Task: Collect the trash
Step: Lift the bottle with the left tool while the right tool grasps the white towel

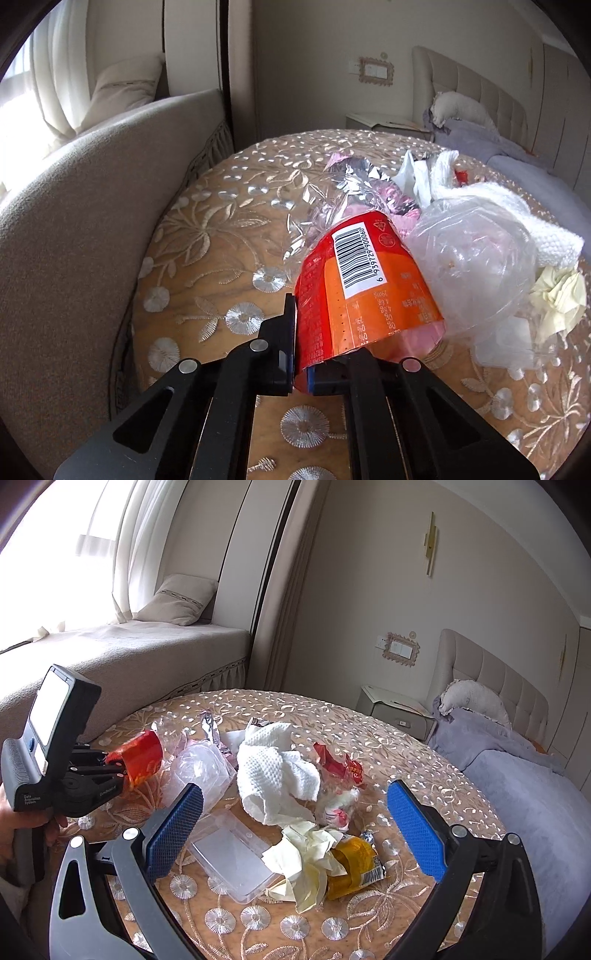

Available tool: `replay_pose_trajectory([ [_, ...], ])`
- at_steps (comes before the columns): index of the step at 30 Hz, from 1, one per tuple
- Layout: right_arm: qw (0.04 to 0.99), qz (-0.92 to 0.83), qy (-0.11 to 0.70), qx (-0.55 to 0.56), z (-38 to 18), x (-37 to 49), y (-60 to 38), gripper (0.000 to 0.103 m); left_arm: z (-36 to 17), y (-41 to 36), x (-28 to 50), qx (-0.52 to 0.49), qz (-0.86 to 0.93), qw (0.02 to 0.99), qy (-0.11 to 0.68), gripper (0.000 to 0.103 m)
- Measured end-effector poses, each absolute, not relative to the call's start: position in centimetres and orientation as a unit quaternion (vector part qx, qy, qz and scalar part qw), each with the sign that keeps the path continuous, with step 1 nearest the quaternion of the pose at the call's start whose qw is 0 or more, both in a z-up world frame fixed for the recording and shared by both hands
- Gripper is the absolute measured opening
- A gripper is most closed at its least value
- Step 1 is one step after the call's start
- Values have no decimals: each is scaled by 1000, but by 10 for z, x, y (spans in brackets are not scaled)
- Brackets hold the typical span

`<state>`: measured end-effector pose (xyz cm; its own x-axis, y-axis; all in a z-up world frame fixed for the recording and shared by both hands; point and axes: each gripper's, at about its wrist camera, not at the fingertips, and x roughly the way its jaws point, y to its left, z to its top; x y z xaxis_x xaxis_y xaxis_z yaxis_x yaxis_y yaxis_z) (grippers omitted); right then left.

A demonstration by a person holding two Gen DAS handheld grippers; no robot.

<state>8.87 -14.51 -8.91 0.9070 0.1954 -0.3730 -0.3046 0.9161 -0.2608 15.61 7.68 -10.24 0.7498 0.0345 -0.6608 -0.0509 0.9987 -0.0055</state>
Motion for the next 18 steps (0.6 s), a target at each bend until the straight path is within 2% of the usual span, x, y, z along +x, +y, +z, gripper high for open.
replay_pose_trajectory([
  [11,947,130,189,-224,-94,132,-123,97,-58,74,122,-10,5,955,296,4],
  [13,941,137,211,-227,-100,142,-122,84,-56,74,120,-13,2,955,295,4],
  [14,936,145,225,-227,-104,146,-121,74,-56,74,119,-14,0,955,295,4],
  [15,931,154,238,-228,-107,151,-120,57,-56,75,119,-16,-1,956,295,4],
  [16,927,159,249,-230,-111,154,-118,46,-56,75,118,-18,-1,956,294,4],
  [17,922,166,262,-233,-116,157,-118,18,-55,76,117,-19,-1,956,294,4],
  [18,917,172,274,-233,-119,158,-117,2,-55,76,117,-20,-2,956,293,4],
])
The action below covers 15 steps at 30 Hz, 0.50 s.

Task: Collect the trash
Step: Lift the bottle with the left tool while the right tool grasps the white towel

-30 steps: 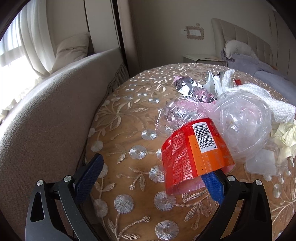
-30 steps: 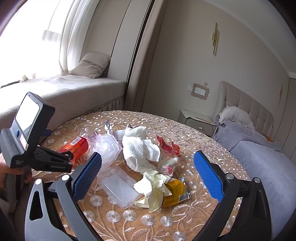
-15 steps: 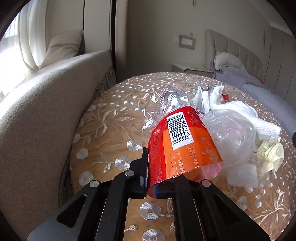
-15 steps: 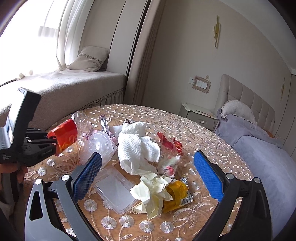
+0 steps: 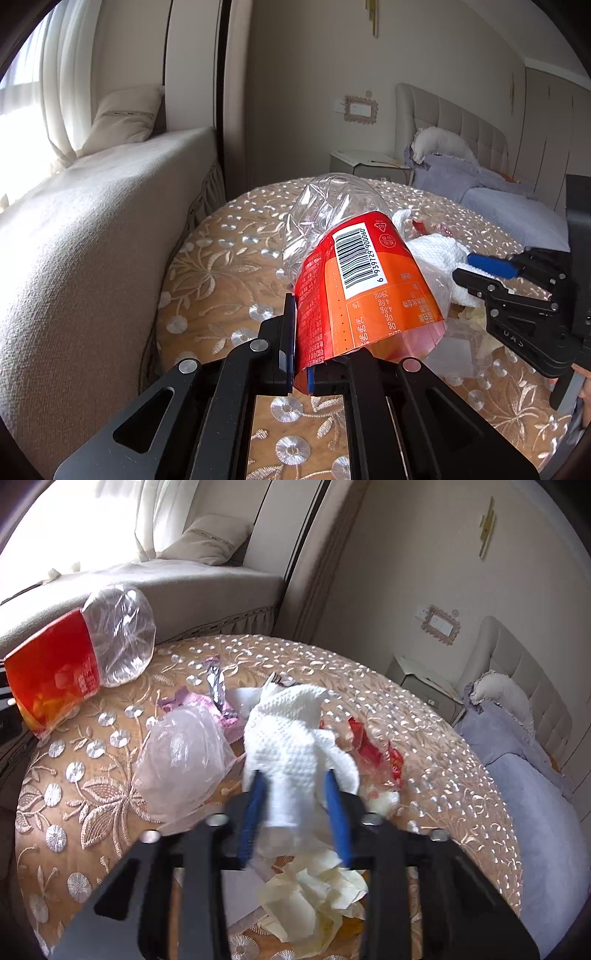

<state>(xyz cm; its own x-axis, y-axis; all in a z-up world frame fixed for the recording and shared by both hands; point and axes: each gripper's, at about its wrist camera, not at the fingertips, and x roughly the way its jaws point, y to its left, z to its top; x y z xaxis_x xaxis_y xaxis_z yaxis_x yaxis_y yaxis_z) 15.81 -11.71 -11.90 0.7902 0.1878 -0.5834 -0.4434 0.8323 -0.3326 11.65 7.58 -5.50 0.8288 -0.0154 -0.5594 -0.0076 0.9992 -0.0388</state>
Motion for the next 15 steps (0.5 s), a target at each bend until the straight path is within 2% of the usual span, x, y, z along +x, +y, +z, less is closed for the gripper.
replay_pose_trajectory([
  [3,919,182,279,-213,-117,158,-122,3,-52,74,111,-22,-4,958,287,4],
  [15,965,146,127,-176,-25,73,-178,3,-27,39,82,-11,-41,966,256,4],
])
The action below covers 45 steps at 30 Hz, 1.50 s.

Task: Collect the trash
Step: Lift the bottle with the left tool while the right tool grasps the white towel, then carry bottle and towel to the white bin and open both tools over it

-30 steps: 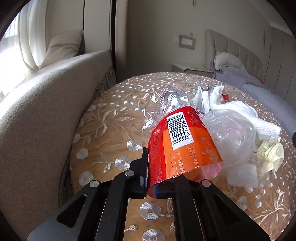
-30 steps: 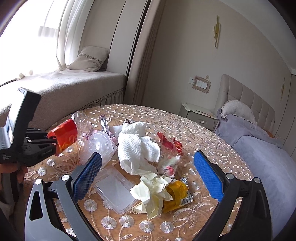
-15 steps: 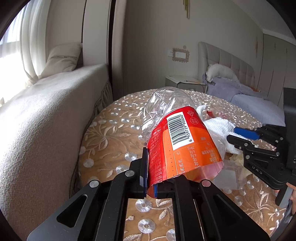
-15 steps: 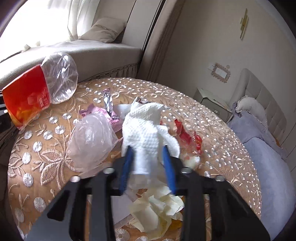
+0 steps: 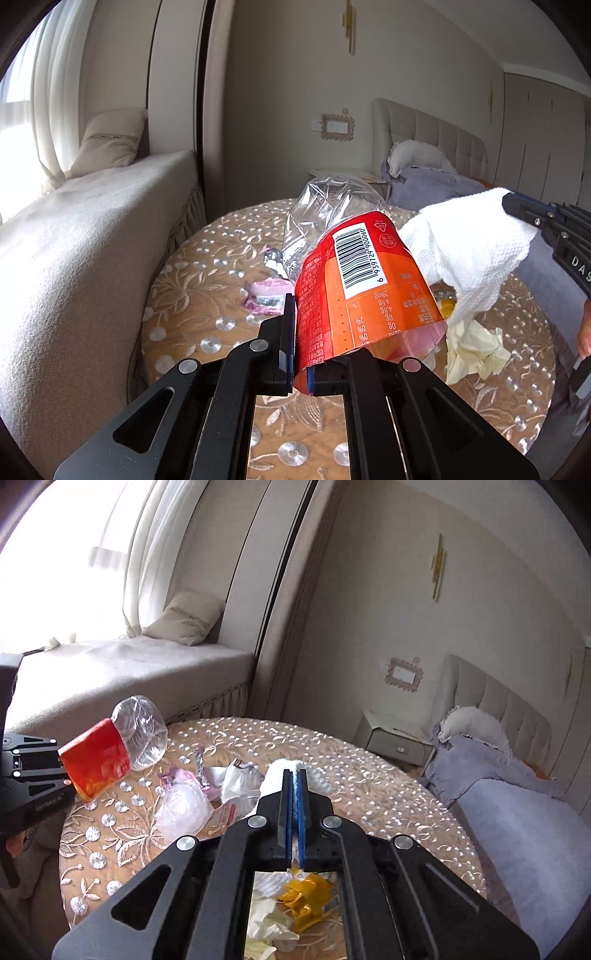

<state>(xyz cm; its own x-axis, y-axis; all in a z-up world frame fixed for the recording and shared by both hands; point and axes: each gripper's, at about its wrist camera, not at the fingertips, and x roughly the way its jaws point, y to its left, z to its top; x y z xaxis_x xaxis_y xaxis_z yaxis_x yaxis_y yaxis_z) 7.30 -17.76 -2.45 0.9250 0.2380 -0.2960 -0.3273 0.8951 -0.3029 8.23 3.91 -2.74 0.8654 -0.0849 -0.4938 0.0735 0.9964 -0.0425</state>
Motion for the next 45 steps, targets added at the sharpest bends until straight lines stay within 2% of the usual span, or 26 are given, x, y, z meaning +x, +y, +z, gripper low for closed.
replay_pose_trajectory([
  [6,976,94,91,-171,-1,33,-222,3,-17,-6,69,8,-88,966,245,4],
  [15,985,-9,73,-154,-2,-19,-299,3,-19,-101,52,43,-199,947,248,4],
  [27,975,-149,112,-123,-35,-56,-397,3,-42,-257,30,114,-364,883,272,4],
  [35,962,-215,147,-83,-71,-76,-460,3,-79,-355,9,164,-445,824,310,4],
  [45,943,-272,180,-67,-121,-71,-518,3,-158,-446,-11,230,-482,752,386,4],
])
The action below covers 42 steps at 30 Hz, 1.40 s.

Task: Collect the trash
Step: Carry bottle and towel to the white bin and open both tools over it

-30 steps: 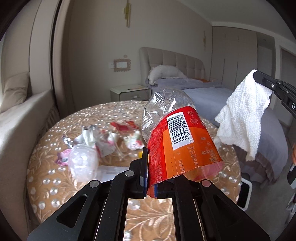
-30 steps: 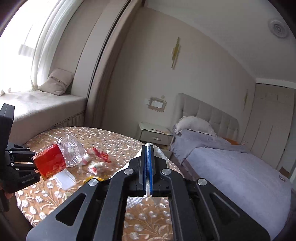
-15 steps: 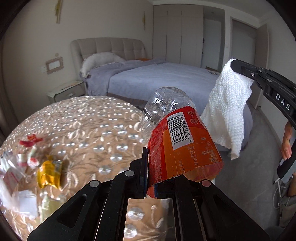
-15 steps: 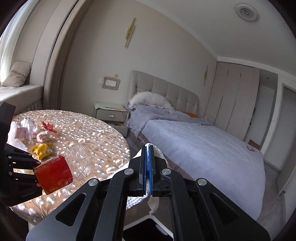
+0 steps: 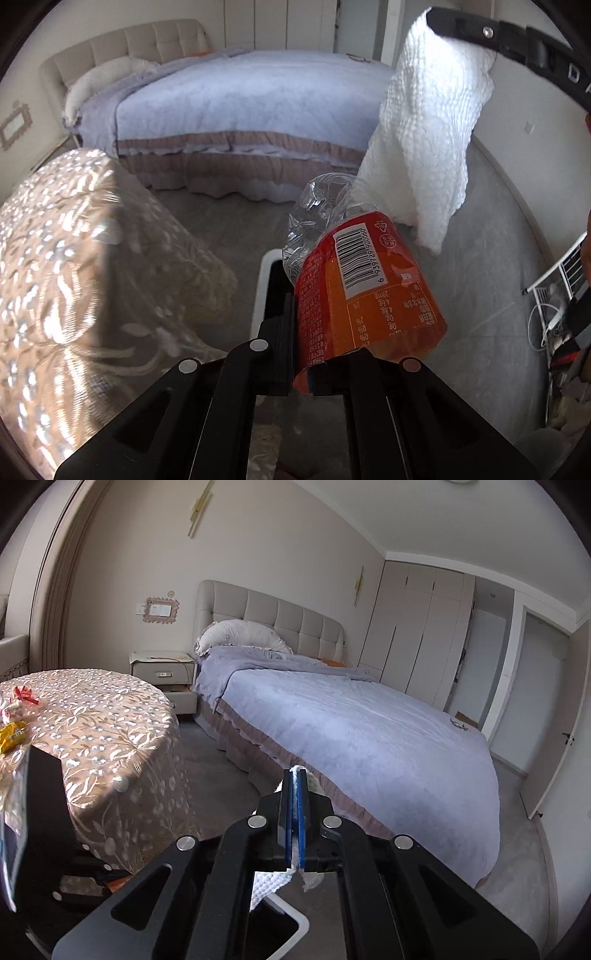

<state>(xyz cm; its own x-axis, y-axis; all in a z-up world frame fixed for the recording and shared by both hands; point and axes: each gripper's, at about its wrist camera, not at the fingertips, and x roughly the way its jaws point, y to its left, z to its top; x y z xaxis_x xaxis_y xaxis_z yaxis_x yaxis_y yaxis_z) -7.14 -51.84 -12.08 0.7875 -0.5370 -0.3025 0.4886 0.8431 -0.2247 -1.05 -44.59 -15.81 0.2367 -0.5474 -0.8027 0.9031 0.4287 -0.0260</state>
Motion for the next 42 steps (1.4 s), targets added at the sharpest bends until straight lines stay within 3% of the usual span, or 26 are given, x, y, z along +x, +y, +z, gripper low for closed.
replay_pose_trajectory([
  [8,938,-262,224,-20,-155,-58,-560,3,-200,-482,-12,263,-487,715,427,6],
  [9,938,-259,231,-12,-161,-56,-564,3,-208,-487,-5,266,-488,709,433,13],
  [11,936,-254,243,2,-170,-52,-571,3,-220,-497,3,277,-479,710,435,53],
  [12,935,-252,249,4,-174,-49,-573,3,-224,-498,3,282,-471,714,434,95],
  [13,934,-252,255,5,-179,-47,-574,3,-224,-501,1,284,-467,717,433,98],
  [26,917,-195,343,60,-234,-14,-590,3,-204,-472,3,288,-438,746,411,98],
  [27,914,-192,353,59,-239,-11,-589,7,-201,-469,0,289,-441,745,409,98],
  [28,911,-188,362,57,-242,-7,-587,18,-199,-467,-2,292,-443,743,408,98],
  [29,909,-189,367,50,-244,-5,-585,65,-198,-466,-3,297,-445,740,407,98],
  [30,910,-200,361,41,-243,-5,-582,99,-196,-464,-6,302,-447,739,404,98],
  [42,935,-217,279,-18,-189,-17,-548,99,-131,-415,-38,264,-458,796,295,98],
])
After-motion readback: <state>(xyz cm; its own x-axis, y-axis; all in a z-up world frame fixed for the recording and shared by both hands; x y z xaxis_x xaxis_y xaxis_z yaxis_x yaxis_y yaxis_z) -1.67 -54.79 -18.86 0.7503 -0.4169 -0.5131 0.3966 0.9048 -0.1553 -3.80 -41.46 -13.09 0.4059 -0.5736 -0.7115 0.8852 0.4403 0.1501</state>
